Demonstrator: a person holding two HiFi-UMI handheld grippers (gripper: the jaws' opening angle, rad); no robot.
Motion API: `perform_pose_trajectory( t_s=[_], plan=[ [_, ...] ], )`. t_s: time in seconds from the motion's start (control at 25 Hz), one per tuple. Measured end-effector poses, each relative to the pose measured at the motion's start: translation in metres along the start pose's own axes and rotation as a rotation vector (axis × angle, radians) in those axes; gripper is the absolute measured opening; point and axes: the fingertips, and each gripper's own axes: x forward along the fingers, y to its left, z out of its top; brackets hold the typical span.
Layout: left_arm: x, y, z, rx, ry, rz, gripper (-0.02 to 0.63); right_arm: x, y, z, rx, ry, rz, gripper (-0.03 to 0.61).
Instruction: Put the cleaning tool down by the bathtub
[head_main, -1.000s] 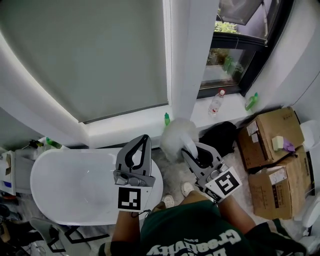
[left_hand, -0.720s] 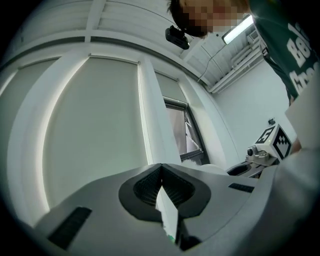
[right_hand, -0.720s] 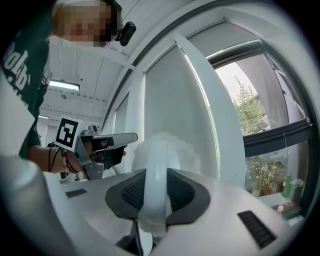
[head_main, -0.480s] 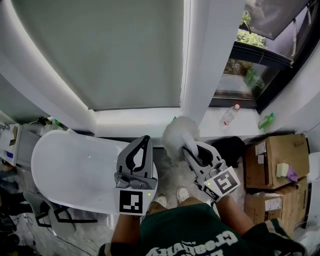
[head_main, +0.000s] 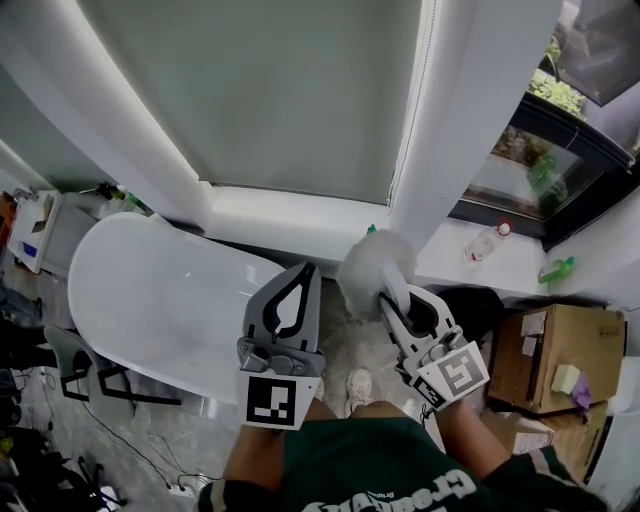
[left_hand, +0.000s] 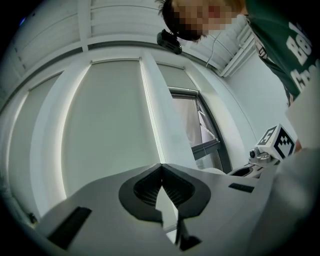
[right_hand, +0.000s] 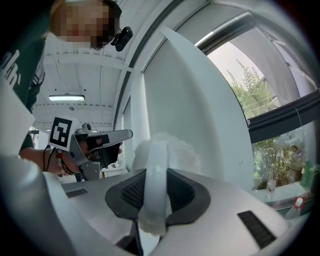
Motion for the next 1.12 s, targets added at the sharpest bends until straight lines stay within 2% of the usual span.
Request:
perform_pose_trajectory(
  t_s=[0.24,0.56,0.68,0.84,0.96,1.12],
  plan=[
    [0.003,0.008,-0.017,0.014,0.032,0.019,0.006,0.013,0.002,-0.013,0.008,0.024,0.041,0.094],
    [0.012,0.028,-0.033,0.015,0.012,0.022,0.006,0.046,0.006,-0.026,0.044,0.039,0.081,0.094],
    [0.016,0.043,-0.048,0.014,0.016,0.025,0.006,0.063,0.005,-0.031,0.061,0.044,0.075,0.094],
    [0.023,0.060,-0.067,0.010,0.007,-0.012,0.006,0.091,0.004,-0.035,0.036,0.060,0.061,0.094],
    [0.031,0.078,-0.080,-0.006,-0.008,0.002,0.006,0.111,0.001,-0.036,0.043,0.067,0.043,0.094],
    [0.044,0.091,-0.098,-0.017,-0.013,-0.016,0.006,0.132,-0.004,-0.041,0.002,0.084,0.028,0.094]
  ],
)
